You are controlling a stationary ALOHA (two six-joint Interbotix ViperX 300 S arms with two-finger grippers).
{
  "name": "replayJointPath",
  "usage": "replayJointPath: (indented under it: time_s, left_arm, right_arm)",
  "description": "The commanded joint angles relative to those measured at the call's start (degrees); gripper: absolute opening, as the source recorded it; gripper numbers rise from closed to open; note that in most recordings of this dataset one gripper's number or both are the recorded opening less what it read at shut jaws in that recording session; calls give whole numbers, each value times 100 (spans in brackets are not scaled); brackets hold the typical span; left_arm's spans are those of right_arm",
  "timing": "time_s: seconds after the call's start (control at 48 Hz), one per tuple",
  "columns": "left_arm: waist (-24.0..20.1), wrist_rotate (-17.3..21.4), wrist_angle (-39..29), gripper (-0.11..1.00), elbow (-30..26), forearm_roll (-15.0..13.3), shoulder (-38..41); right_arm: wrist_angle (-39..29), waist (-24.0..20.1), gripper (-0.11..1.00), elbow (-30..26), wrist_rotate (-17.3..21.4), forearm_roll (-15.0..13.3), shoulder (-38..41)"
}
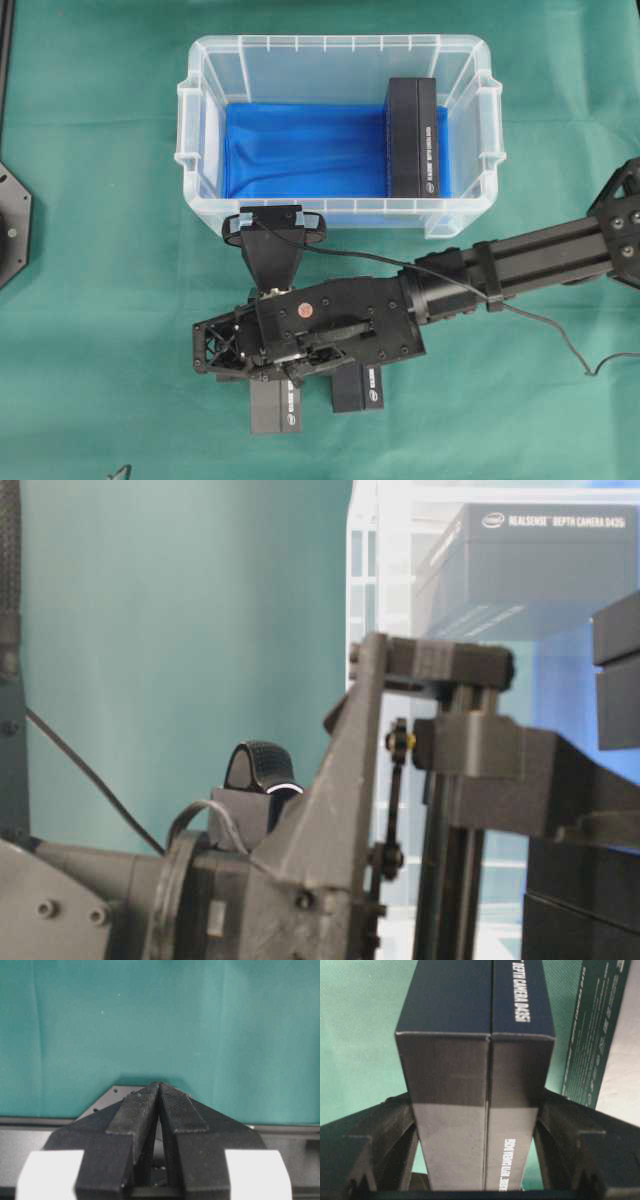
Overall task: Take the box out of the case with the right arm.
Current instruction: 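Carry the box toward the front and lower it left of the first box, then open the right gripper to release the box and withdraw right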
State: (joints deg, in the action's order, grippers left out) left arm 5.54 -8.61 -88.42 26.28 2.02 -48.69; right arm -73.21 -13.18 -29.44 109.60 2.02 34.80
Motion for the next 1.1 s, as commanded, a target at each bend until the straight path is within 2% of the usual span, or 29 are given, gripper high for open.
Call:
replayJointPath:
  time_s: [0.0,0.271,0.396,0.458,0.833,1.083]
  left_arm:
    - [9,-9,26,0,-70,18,9]
    - [9,-9,35,0,-70,18,-9]
    - [9,-9,26,0,-70,18,0]
    - [9,0,26,0,-70,18,-9]
    - [0,9,26,0,-70,9,-9]
    - [9,0,26,0,-62,18,0]
  right_arm:
    - [0,18,68,-62,-26,0,-185]
    - [-35,9,68,-53,-132,-79,-185]
    - [-132,9,88,-35,-141,-176,-202]
    - [-132,18,92,-35,-132,-176,-202]
    - [-149,35,89,-35,-132,-193,-264]
    - [-316,53,89,-53,-123,-466,-580]
